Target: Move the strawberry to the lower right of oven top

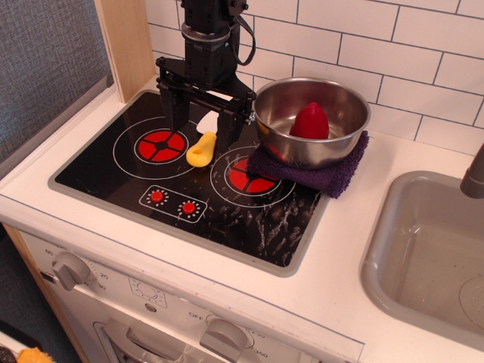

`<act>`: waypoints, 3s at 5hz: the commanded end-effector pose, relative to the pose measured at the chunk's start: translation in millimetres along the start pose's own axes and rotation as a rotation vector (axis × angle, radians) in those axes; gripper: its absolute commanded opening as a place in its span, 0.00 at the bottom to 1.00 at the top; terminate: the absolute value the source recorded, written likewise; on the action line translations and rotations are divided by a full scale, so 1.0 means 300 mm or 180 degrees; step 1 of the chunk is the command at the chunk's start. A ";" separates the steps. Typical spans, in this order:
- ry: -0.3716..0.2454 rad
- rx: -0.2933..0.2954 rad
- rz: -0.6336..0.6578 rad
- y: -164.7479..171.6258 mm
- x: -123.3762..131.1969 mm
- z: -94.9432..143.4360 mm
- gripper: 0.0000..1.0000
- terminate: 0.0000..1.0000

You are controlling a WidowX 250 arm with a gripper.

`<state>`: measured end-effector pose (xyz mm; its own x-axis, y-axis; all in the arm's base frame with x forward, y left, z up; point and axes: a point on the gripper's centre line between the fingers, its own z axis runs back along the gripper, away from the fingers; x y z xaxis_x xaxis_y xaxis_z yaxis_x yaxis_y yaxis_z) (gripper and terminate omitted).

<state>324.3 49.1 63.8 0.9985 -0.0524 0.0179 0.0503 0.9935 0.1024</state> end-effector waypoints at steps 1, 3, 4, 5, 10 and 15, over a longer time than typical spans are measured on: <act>0.0000 0.0000 0.0000 0.000 0.000 0.000 1.00 0.00; -0.0332 -0.0047 -0.0055 -0.022 0.060 0.096 1.00 0.00; -0.0683 -0.0105 -0.0248 -0.100 0.166 0.211 1.00 0.00; -0.0804 -0.0253 -0.0547 -0.205 0.260 0.243 1.00 0.00; -0.0121 0.0034 -0.0730 -0.204 0.299 0.037 1.00 0.00; -0.0510 -0.0068 -0.0733 -0.223 0.302 0.160 0.00 0.00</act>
<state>410.0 -24.4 77.8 0.9544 -0.2858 0.0867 0.2789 0.9567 0.0838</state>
